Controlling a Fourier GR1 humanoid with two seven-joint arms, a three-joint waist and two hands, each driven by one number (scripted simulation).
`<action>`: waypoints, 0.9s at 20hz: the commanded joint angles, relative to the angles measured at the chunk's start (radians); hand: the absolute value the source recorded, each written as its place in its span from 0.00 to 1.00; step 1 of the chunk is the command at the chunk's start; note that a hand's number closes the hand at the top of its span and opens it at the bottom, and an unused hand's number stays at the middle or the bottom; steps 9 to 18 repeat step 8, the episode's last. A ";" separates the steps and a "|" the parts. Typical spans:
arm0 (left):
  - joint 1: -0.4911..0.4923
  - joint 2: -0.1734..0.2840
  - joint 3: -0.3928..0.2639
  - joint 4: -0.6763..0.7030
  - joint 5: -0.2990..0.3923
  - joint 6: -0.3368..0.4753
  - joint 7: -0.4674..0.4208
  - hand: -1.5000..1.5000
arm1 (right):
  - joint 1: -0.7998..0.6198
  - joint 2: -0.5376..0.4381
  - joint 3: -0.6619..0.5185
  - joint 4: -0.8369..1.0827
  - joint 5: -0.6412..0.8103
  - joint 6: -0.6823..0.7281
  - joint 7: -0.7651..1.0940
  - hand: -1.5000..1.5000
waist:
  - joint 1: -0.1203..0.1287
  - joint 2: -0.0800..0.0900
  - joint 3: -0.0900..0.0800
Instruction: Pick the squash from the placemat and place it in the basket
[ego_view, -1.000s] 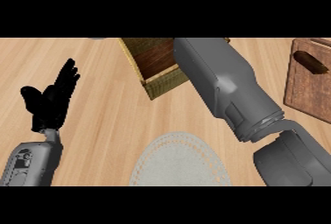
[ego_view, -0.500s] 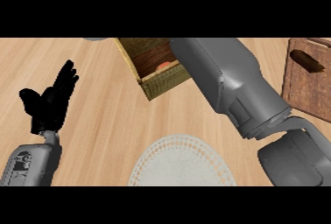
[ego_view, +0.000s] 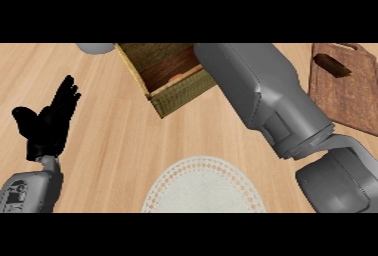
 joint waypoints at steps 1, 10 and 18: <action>0.051 0.004 0.022 0.002 0.022 -0.012 -0.008 0.50 | 0.032 0.020 -0.022 -0.046 -0.004 -0.181 0.160 0.00 | -0.042 -0.019 0.001; 0.034 0.018 0.052 0.027 0.027 -0.007 -0.027 0.50 | 0.102 0.033 0.004 -0.181 -0.004 -0.172 0.120 0.00 | -0.072 -0.028 0.001; 0.034 0.018 0.052 0.027 0.027 -0.007 -0.027 0.50 | 0.102 0.033 0.004 -0.181 -0.004 -0.172 0.120 0.00 | -0.072 -0.028 0.001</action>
